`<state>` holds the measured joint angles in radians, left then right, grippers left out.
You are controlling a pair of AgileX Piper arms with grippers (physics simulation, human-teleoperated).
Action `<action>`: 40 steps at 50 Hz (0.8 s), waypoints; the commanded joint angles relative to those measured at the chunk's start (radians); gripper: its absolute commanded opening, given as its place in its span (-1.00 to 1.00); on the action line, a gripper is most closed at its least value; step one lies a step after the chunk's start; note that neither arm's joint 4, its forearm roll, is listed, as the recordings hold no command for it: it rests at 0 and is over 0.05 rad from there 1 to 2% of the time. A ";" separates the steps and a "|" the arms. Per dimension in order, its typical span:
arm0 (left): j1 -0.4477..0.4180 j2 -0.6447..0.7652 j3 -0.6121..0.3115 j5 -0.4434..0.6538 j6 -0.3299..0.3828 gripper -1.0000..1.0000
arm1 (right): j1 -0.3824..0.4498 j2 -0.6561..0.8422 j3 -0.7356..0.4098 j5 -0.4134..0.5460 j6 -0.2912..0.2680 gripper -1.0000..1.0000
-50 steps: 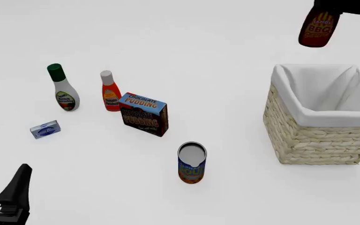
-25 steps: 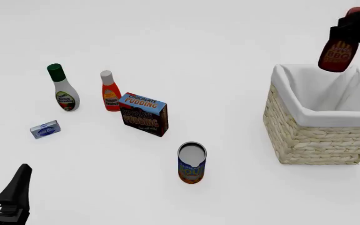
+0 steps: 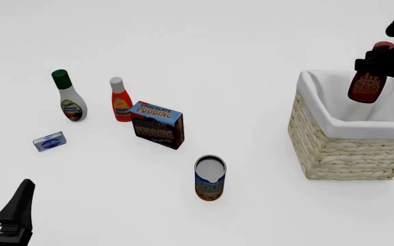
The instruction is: Pick the bbq sauce and place it in the basket.
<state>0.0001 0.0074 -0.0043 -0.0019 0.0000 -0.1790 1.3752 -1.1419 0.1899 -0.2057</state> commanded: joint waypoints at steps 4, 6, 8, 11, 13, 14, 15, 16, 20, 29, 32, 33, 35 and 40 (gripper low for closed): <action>0.000 0.000 0.000 0.000 0.000 1.00 | -0.015 0.060 0.021 -0.059 0.016 -1.00; 0.000 0.000 0.000 0.000 0.000 1.00 | -0.017 0.070 0.022 -0.067 0.016 -1.00; 0.000 0.000 0.000 0.000 0.000 1.00 | -0.017 0.079 0.025 -0.074 0.018 -1.00; 0.000 0.000 0.000 0.000 0.000 1.00 | -0.017 0.091 0.026 -0.081 0.020 -1.00; 0.000 0.000 0.000 0.000 0.000 1.00 | -0.018 0.098 0.027 -0.087 0.021 -1.00; 0.000 0.000 0.000 0.000 0.000 1.00 | -0.019 0.106 0.028 -0.092 0.023 -1.00; 0.000 0.000 0.000 0.000 0.000 1.00 | -0.019 0.110 0.029 -0.096 0.023 -1.00; 0.000 0.000 0.000 0.000 0.000 1.00 | -0.019 0.116 0.030 -0.100 0.024 -1.00; 0.000 0.000 0.000 0.000 0.000 1.00 | -0.019 0.139 0.032 -0.116 0.024 -1.00; 0.000 0.000 0.000 0.000 0.000 1.00 | -0.013 0.187 0.037 -0.149 0.027 -1.00; 0.000 0.000 0.000 0.000 0.000 1.00 | -0.012 0.204 0.037 -0.161 0.030 -1.00; 0.000 0.000 0.000 0.000 0.000 1.00 | -0.013 0.210 0.038 -0.165 0.029 -1.00; 0.000 0.000 0.000 0.000 0.000 1.00 | -0.013 0.218 0.038 -0.169 0.029 -1.00; 0.000 0.000 0.000 0.000 0.000 1.00 | -0.010 0.239 0.039 -0.176 0.027 -1.00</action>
<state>0.0001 0.0074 -0.0043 -0.0019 0.0000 -0.1922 1.5743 -1.1000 0.0409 -0.1916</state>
